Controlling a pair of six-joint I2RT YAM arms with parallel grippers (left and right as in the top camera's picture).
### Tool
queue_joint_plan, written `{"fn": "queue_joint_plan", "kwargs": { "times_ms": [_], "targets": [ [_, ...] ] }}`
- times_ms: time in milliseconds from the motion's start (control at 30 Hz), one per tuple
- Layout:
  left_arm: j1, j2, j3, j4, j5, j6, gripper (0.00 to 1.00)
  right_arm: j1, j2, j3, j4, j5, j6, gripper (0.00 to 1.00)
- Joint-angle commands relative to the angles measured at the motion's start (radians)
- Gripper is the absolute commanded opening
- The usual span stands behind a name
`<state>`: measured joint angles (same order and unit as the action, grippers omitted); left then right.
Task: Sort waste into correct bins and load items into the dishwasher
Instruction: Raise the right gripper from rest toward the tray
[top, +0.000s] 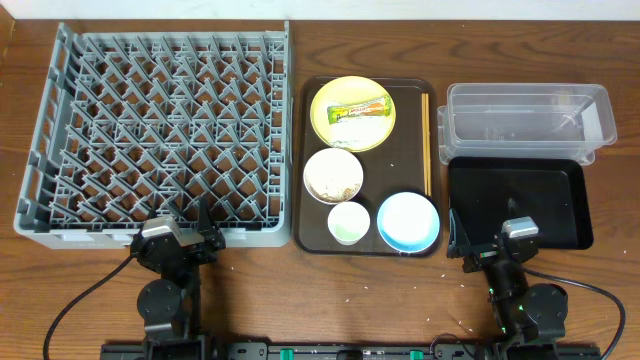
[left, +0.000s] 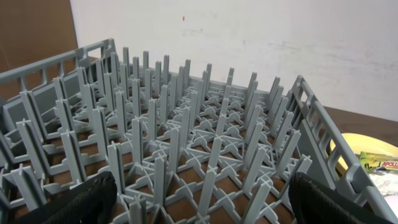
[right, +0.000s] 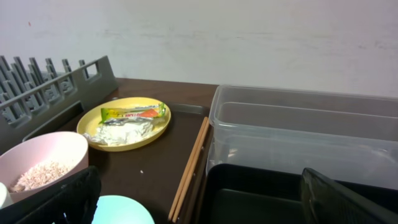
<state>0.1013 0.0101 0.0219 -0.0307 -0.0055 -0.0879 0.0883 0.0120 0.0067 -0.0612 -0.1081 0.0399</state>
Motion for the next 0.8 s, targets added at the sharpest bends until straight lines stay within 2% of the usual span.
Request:
{"fn": "queue_joint_plan", "kwargs": {
  "times_ms": [0,767],
  "targets": [
    [0.004,-0.006,-0.018,-0.042,-0.003,0.013,0.89,-0.007,-0.005,-0.001,-0.003,-0.008,-0.011,0.99],
    [0.004,-0.006,-0.018,-0.042,-0.003,0.013,0.89,-0.007,-0.005,-0.001,0.017,0.006,-0.011,0.99]
  ]
}}
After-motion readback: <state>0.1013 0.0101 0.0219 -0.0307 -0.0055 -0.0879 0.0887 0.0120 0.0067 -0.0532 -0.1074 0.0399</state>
